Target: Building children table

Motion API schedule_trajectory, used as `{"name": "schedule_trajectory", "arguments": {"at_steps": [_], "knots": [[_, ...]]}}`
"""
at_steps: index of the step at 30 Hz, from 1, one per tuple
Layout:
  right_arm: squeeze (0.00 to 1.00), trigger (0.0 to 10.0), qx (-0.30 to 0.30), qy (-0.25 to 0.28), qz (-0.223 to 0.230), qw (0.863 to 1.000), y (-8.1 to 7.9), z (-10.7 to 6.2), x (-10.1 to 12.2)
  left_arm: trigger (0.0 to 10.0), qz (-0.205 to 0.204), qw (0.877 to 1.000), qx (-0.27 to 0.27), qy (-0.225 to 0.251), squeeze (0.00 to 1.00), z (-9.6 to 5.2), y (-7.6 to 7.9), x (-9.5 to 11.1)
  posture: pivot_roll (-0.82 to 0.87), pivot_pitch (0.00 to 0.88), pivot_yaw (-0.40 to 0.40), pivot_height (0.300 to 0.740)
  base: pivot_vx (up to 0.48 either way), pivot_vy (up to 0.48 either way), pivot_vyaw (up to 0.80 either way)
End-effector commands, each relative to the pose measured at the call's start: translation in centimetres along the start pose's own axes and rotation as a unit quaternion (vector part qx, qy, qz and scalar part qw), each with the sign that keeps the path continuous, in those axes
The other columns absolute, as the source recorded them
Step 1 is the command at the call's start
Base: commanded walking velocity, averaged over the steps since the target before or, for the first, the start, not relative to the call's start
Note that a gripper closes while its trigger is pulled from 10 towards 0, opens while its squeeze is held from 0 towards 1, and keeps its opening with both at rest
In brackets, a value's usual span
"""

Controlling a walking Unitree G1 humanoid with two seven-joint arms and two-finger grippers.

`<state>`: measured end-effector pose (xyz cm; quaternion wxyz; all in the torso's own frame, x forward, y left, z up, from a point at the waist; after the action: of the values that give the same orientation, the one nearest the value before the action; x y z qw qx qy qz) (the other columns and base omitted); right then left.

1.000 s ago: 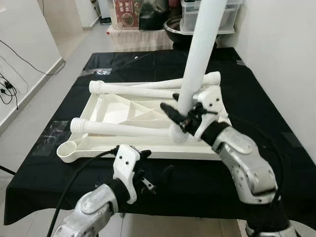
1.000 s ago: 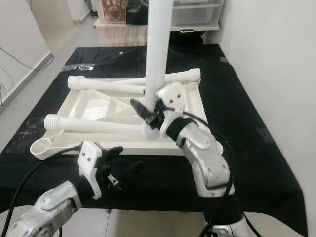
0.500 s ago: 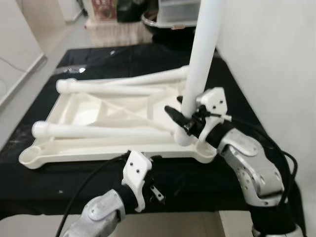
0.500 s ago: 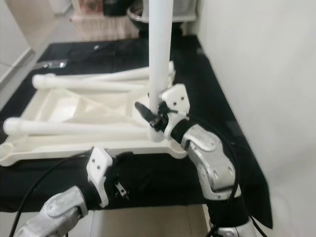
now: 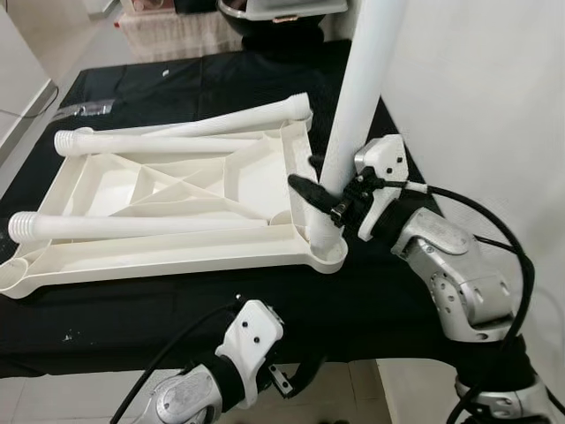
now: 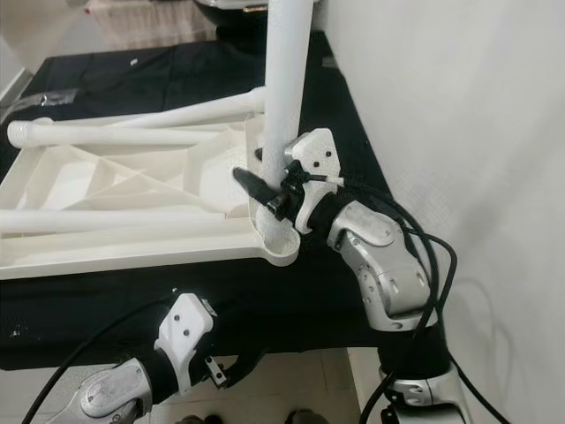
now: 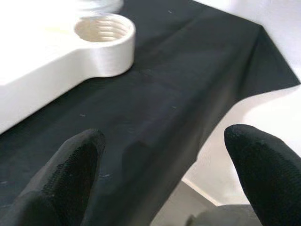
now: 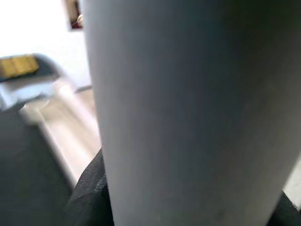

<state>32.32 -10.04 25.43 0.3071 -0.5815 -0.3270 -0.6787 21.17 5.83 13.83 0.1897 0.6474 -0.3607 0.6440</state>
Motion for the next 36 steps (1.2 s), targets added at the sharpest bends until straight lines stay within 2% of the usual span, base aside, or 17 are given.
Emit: {"name": "schedule_trajectory", "arguments": {"at_steps": [1, 5, 8, 12, 14, 15, 18, 22, 25, 29, 33, 36], "knots": [[0.00, 10.0, 0.037, 0.008, -0.004, 0.999, 0.5, -0.2, 0.7, 10.0, 0.004, 1.000, -0.006, 0.003, 0.00, -0.4, 0.7, 0.1, -0.07, 0.247, -0.006, 0.740, 0.000, 0.000, 0.00], [0.00, 10.0, 0.040, 0.003, -0.011, 0.999, 1.7, -0.5, 1.1, 10.0, 0.007, 1.000, -0.020, 0.012, 0.00, -0.7, 1.2, 0.5, -0.06, 0.255, -0.009, 0.740, 0.000, 0.000, 0.00], [0.00, 10.0, 0.064, -0.002, -0.014, 0.998, 1.8, -0.8, 1.2, 10.0, 0.015, 0.999, -0.032, 0.013, 0.00, -0.9, 1.6, 0.6, -0.05, 0.260, -0.010, 0.740, 0.000, 0.000, 0.00], [0.00, 10.0, 0.099, 0.023, 0.004, 0.995, 1.7, -1.1, 1.8, 10.0, 0.018, 0.999, -0.045, 0.015, 0.00, -1.4, 1.9, 0.8, -0.03, 0.276, 0.003, 0.740, 0.000, 0.000, 0.00], [0.00, 10.0, 0.113, 0.055, 0.019, 0.992, 2.1, -1.3, 2.4, 10.0, 0.018, 0.998, -0.050, 0.015, 0.00, -1.8, 1.8, 1.1, -0.02, 0.287, 0.015, 0.740, 0.000, 0.000, 0.00], [0.00, 10.0, 0.113, 0.055, 0.019, 0.992, 2.1, -1.3, 2.4, 10.0, 0.018, 0.998, -0.050, 0.015, 0.00, -1.8, 1.8, 1.1, -0.02, 0.287, 0.015, 0.740, 0.000, 0.000, 0.00], [0.00, 10.0, 0.171, 0.051, 0.031, 0.983, 1.0, -1.7, 1.5, 10.0, 0.038, 0.999, -0.034, 0.002, 0.00, -2.6, 0.8, 1.4, 0.01, 0.303, 0.033, 0.740, 0.000, 0.000, 0.00], [0.00, 10.0, 0.189, 0.046, 0.030, 0.981, 0.3, -1.2, 0.8, 10.0, 0.045, 0.999, 0.003, -0.019, 0.00, -3.3, -0.1, 1.0, 0.02, 0.310, 0.039, 0.740, 0.000, 0.000, 0.00], [0.00, 10.0, 0.168, 0.052, 0.025, 0.984, 0.6, -0.5, 0.7, 10.0, 0.051, 0.998, 0.026, -0.039, 0.00, -3.5, -0.5, 0.5, 0.03, 0.307, 0.037, 0.740, 0.000, 0.000, 0.00], [0.00, 10.0, 0.116, 0.074, 0.020, 0.990, 2.0, 0.2, 1.4, 10.0, 0.053, 0.996, 0.055, -0.053, 0.00, -3.4, -1.0, 0.0, 0.03, 0.289, 0.025, 0.740, 0.000, 0.000, 0.00], [0.00, 10.0, 0.075, 0.121, 0.015, 0.990, 2.6, -0.1, 3.6, 10.0, 0.060, 0.992, 0.093, -0.060, 0.00, -2.8, -2.1, -0.2, 0.02, 0.265, 0.018, 0.740, 0.000, 0.000, 0.00], [0.00, 10.0, 0.069, 0.128, -0.002, 0.989, 2.3, -0.6, 4.3, 10.0, 0.067, 0.991, 0.103, -0.060, 0.00, -2.3, -2.9, -0.3, 0.01, 0.242, 0.015, 0.740, 0.000, 0.000, 0.00]]}}
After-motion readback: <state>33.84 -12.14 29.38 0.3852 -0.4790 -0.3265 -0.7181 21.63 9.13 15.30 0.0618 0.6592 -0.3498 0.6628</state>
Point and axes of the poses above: a point about 5 cm out from each wrist's last joint towards the gripper, its own z axis pointing out of the wrist towards the gripper, its own x axis along the axis of the wrist's last joint, y = z × x, the point moved 3 cm from there along z, pointing out of the wrist towards the gripper, and after that the axes turned 7 degrees about z, right-handed, at the moved point
